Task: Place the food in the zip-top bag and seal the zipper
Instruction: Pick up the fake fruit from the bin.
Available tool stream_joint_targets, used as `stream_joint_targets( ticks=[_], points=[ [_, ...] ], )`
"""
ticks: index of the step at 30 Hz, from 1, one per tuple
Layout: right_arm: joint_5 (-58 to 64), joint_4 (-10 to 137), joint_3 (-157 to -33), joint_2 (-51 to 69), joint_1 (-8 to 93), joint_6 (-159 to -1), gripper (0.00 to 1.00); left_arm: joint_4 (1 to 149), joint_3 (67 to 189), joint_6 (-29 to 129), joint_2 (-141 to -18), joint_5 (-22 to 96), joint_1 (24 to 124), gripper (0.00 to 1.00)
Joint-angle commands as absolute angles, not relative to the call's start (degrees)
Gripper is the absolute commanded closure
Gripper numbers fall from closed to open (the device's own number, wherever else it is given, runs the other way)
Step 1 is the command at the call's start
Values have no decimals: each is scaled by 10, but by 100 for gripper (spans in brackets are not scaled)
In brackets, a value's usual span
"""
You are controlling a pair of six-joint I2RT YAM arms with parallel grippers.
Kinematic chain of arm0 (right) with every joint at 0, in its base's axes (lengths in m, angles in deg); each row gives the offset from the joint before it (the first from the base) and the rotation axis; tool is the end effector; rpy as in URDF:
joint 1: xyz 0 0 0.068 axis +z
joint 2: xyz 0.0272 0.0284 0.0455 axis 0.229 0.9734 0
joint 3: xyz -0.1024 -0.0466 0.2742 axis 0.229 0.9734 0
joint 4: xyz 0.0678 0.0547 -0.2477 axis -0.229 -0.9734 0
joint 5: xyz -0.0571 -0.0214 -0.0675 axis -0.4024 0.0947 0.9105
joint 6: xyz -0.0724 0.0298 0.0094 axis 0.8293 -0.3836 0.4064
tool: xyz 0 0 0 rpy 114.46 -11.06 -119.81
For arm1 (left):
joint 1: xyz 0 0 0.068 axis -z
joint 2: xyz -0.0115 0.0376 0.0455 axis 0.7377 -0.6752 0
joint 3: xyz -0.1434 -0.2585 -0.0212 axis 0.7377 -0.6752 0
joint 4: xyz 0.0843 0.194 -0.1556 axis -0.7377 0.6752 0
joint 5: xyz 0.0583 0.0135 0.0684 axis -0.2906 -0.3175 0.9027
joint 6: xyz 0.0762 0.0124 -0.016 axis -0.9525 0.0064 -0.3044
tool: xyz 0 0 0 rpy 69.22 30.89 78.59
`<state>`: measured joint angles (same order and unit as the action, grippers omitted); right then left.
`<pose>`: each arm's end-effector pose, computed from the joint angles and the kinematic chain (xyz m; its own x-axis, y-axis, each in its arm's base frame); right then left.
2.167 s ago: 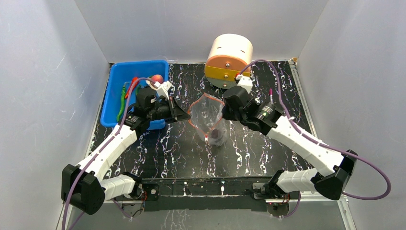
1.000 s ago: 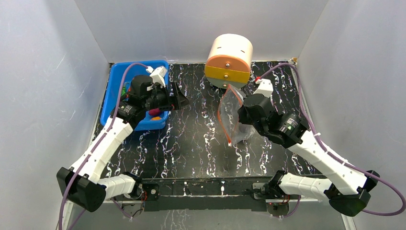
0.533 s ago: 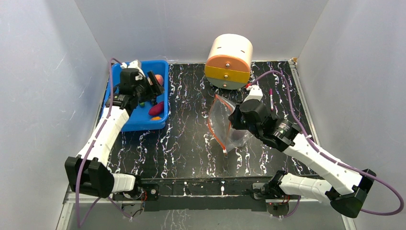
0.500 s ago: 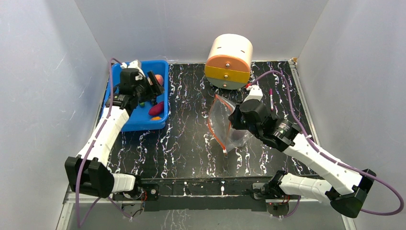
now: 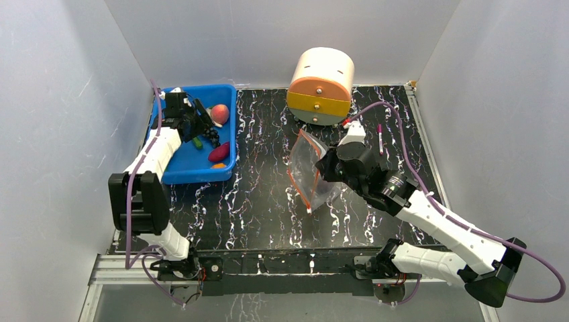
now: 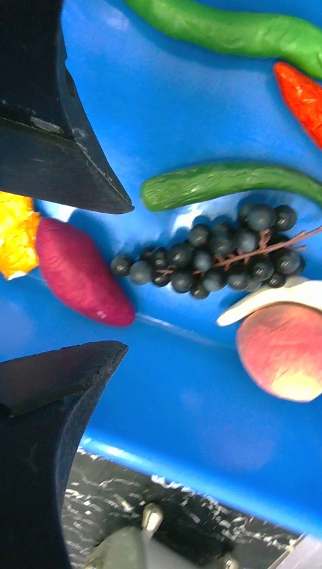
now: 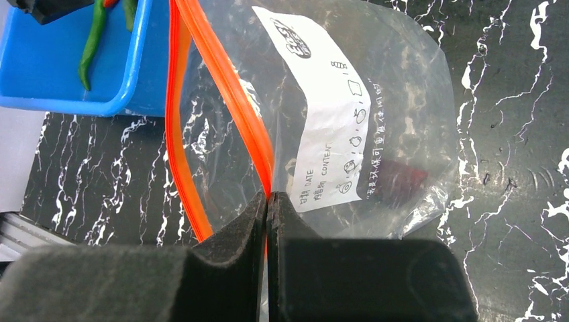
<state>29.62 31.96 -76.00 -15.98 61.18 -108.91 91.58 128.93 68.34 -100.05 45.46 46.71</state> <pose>0.1652 0.1501 0.3422 -0.5867 0.1750 -0.7907 -0.2128 0.9087 0.3590 0.4123 0.0065 0.2750 -0.5155 -0.5011 -0.6951 -0.3167 0.8652 -0.3888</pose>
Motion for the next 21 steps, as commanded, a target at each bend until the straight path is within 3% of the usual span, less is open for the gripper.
stream_joint_targets(
  ticks=[1,15,21],
  points=[
    [303,367,-762,-157,612,-1074,100,894,1342,669,-1052,464,458,32],
    [331,358,-793,-130,612,-1069,100,909,1422,654,-1189,447,457,30],
    [342,356,-796,-127,612,-1067,100,923,1445,653,-1236,450,456,38]
  ],
)
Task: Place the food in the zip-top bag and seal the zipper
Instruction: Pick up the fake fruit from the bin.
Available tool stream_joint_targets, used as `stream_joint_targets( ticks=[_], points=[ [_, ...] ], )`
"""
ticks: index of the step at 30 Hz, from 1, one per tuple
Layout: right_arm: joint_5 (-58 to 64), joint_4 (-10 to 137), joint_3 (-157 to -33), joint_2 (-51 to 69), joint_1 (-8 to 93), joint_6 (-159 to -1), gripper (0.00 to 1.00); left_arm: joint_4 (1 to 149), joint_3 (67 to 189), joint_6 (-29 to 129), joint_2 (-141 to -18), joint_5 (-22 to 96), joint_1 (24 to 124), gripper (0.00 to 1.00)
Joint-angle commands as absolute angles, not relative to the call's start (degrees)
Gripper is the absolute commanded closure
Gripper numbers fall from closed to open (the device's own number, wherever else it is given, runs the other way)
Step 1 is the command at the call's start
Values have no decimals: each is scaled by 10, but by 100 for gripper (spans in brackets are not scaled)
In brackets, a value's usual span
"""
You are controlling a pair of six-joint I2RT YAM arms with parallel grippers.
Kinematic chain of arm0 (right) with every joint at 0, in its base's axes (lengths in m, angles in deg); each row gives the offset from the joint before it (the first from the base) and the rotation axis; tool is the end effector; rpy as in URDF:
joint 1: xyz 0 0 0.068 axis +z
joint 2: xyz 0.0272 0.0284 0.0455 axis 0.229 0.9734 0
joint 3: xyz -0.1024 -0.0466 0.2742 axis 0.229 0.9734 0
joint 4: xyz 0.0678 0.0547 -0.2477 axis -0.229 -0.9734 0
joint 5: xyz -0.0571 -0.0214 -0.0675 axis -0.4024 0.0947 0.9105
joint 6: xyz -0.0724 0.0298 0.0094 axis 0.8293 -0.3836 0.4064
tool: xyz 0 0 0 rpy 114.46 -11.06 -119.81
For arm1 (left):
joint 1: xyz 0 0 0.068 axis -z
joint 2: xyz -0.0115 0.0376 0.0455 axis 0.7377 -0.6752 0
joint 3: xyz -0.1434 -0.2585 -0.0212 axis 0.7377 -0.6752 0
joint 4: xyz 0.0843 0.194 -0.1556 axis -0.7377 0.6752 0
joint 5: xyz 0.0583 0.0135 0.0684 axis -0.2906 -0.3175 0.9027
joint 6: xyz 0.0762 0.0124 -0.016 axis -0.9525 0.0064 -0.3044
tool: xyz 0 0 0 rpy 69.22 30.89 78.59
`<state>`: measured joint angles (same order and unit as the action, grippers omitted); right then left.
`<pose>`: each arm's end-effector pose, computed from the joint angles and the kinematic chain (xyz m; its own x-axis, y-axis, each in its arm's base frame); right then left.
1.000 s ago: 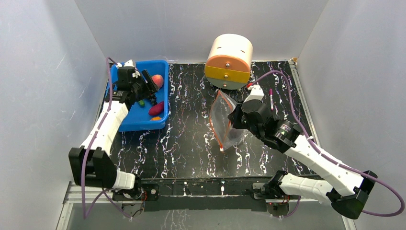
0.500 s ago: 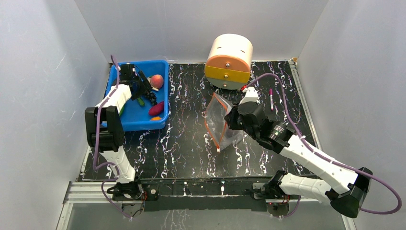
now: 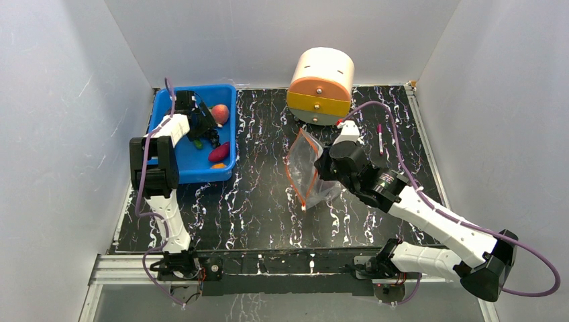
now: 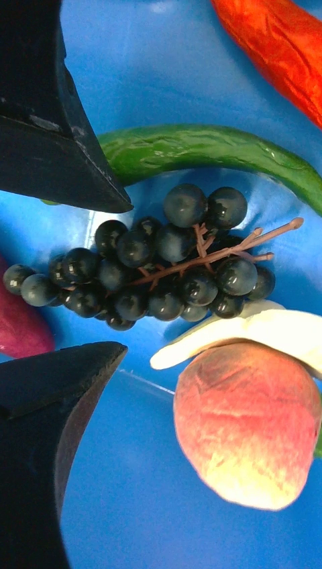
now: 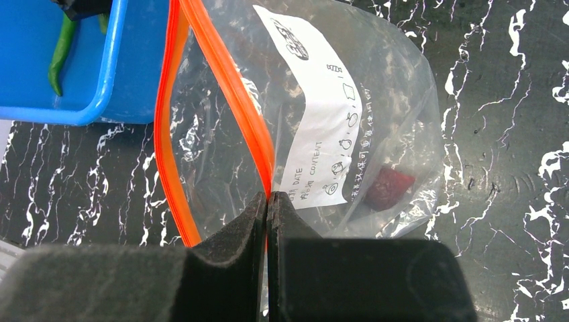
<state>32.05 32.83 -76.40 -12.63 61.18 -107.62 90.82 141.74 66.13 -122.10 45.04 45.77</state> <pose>0.1763 0.1584 0.3348 -0.5823 0.1415 -0.8006 -0.1906 0.9335 0.3036 0.4941 0.0153 0.1877 -0.6207 -0.4791 -0.6207 -0.3567 0.8775 -0.3206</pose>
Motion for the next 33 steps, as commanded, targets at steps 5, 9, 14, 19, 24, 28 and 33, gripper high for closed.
stream_joint_targets(
  ticks=[5,9,14,19,24,28,33],
  points=[
    [345,354,-800,-124,612,-1067,100,931,1447,646,-1249,463,457,49],
    [346,350,-804,-125,612,-1064,100,947,1458,631,-1248,466,457,69],
    [343,349,-807,-130,612,-1065,100,949,1450,631,-1209,457,457,78],
    [328,360,-794,-136,612,-1086,100,942,1423,635,-1146,457,458,78],
    [318,361,-788,-132,612,-1099,100,938,1380,639,-1077,444,457,78],
    [329,359,-787,-136,612,-1100,100,922,1331,645,-1020,420,458,79],
    [331,361,-794,-135,612,-1099,100,912,1290,651,-957,370,462,79]
  ],
)
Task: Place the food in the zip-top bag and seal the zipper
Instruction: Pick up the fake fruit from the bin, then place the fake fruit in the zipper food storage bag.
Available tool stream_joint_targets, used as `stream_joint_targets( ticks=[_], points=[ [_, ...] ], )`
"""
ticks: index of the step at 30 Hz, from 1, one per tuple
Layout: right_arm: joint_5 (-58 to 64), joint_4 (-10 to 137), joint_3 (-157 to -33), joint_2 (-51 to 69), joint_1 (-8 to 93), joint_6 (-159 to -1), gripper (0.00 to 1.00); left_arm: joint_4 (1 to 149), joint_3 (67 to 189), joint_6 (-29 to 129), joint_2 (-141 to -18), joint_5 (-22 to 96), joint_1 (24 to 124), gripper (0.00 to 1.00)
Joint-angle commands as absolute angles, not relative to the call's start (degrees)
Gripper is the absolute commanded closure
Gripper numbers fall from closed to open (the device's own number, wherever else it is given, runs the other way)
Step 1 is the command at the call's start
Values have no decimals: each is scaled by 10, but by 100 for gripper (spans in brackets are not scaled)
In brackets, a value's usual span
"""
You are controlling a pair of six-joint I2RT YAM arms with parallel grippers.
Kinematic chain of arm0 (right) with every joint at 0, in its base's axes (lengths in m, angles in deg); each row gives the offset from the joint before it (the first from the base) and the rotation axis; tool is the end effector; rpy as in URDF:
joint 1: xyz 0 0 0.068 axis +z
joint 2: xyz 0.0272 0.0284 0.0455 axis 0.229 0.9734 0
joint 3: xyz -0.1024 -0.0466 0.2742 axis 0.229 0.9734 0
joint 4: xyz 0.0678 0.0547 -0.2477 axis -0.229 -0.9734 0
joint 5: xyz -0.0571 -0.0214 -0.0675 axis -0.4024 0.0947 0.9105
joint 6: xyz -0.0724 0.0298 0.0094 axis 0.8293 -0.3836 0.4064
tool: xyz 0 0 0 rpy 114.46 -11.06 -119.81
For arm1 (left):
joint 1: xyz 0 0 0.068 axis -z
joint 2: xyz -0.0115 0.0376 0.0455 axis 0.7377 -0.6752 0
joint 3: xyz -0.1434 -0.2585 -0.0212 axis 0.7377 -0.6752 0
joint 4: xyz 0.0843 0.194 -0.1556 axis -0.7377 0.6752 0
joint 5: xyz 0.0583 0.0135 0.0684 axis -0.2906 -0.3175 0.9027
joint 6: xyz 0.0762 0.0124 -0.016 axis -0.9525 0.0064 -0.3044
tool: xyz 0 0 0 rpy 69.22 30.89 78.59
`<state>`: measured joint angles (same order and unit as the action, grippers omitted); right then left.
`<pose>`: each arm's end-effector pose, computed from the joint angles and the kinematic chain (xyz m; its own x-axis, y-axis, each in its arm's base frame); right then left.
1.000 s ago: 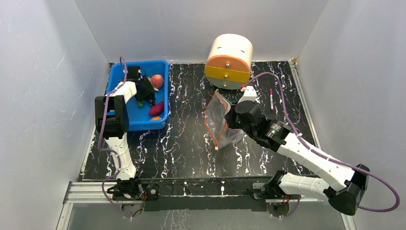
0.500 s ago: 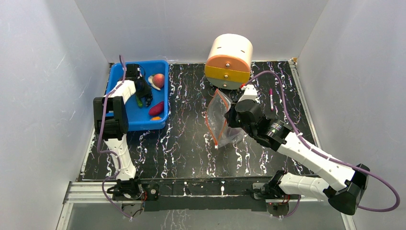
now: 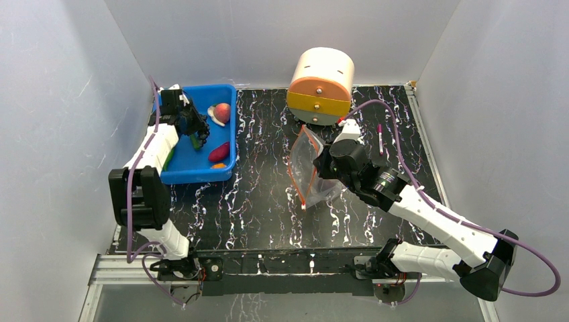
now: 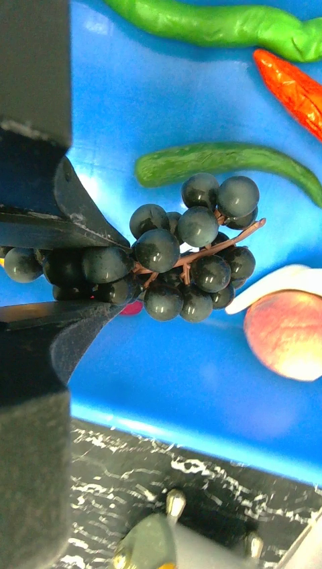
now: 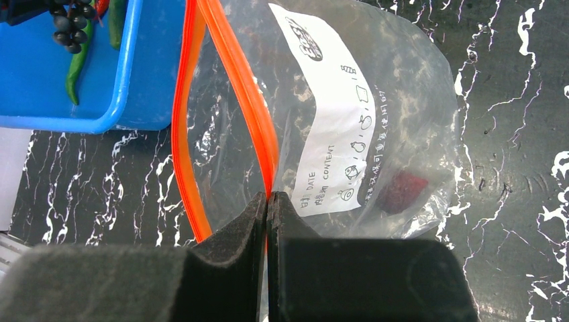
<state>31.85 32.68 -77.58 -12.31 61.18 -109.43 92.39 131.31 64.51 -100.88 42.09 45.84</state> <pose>0.1772 0.1597 0.3407 -0.5831 0.1775 -0.7928 -0.1771 0.9246 0.3373 0.4184 0.0089 0.2829 -0.5399 -0.4501 -0.7113 -0.2481 0.8926 -0.3765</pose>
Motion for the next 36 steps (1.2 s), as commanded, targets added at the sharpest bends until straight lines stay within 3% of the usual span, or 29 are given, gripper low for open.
stream_joint_targets(
  ticks=[1,14,24,36],
  points=[
    [329,364,-794,-135,612,-1099,100,913,1286,653,-947,356,462,79],
    [344,380,-798,-105,612,-1102,100,922,1249,666,-841,150,480,79],
    [423,365,-841,-80,612,-1026,100,943,1242,643,-805,32,555,80],
    [378,381,-834,-64,612,-1047,100,888,1200,672,-740,-97,625,80]
  ],
)
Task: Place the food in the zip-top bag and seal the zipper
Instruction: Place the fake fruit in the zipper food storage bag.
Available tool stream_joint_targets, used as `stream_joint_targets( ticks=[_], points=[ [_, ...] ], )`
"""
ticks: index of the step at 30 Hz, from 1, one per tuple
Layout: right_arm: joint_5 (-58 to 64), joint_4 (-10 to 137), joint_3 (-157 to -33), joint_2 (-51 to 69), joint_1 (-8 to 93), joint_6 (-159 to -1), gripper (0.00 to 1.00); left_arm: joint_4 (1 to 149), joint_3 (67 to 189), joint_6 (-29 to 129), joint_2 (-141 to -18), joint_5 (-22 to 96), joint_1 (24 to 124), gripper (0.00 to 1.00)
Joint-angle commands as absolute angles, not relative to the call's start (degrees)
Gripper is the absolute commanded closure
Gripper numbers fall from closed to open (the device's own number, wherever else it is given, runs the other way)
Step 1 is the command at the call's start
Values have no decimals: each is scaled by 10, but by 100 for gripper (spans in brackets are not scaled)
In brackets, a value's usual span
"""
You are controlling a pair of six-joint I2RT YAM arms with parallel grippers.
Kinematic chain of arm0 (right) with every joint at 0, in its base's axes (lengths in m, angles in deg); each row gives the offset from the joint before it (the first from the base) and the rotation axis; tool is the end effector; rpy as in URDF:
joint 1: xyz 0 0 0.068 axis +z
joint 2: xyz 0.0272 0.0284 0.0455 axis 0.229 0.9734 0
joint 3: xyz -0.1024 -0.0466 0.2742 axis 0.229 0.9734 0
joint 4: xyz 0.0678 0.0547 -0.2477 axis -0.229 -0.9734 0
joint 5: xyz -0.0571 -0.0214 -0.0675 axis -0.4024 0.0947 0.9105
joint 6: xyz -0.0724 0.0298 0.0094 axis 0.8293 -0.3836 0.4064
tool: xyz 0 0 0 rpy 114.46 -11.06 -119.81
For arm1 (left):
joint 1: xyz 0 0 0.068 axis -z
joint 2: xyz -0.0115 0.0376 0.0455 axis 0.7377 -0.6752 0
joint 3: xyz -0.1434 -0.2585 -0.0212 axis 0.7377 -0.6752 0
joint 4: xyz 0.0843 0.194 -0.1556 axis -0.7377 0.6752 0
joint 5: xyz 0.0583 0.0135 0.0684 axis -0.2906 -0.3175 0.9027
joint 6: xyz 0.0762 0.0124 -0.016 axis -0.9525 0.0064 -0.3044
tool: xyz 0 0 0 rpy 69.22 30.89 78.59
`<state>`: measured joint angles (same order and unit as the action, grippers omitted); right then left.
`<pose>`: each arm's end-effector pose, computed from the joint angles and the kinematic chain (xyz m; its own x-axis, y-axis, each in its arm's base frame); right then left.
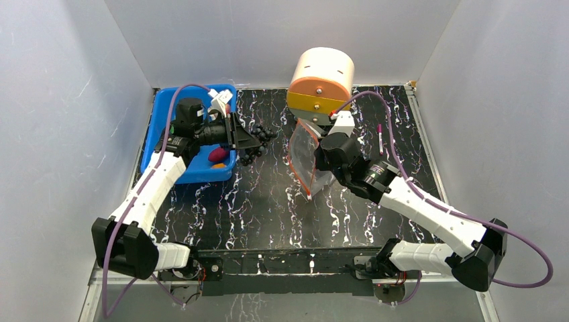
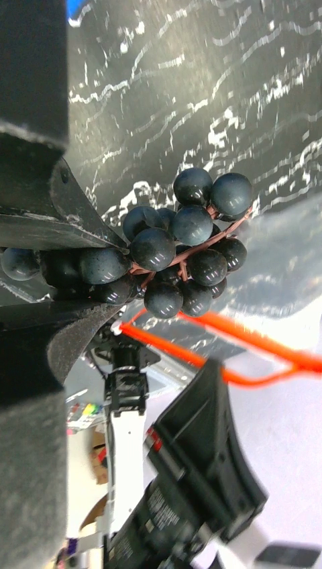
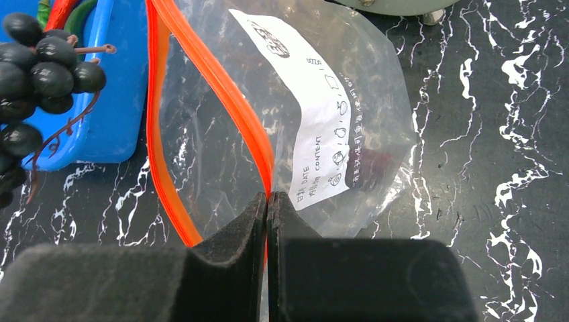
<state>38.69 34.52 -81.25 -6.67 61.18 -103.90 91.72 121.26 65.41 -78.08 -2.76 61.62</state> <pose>0.1987 0.1725 0.3468 -0.5145 0.1036 -0.8512 -0.1481 0.9670 0.2072 0.2808 -0.1221 0.3671 -0.7091 -0.1331 -0.6924 0.5664 0.4775 -0.6718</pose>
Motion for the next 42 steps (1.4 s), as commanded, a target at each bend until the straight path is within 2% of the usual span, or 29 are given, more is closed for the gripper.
stream_joint_targets(
  ticks=[1,9,16,22,35,42],
  points=[
    [374,381,-836,-63,611,-1051,100,886,1197,673,-734,-103,626,80],
    [335,407,-836,-50,612,-1079,100,779,1158,744,-715,-210,638,79],
    [314,430,-839,-36,612,-1086,100,704,1108,792,-722,-238,662,78],
    [293,446,-845,-38,612,-1089,100,688,1093,795,-736,-217,685,78],
    [232,490,-804,-76,611,-1126,100,748,1115,775,-786,-123,693,80],
    [155,557,-759,-57,611,-1170,100,750,1115,814,-793,-58,696,81]
  ],
)
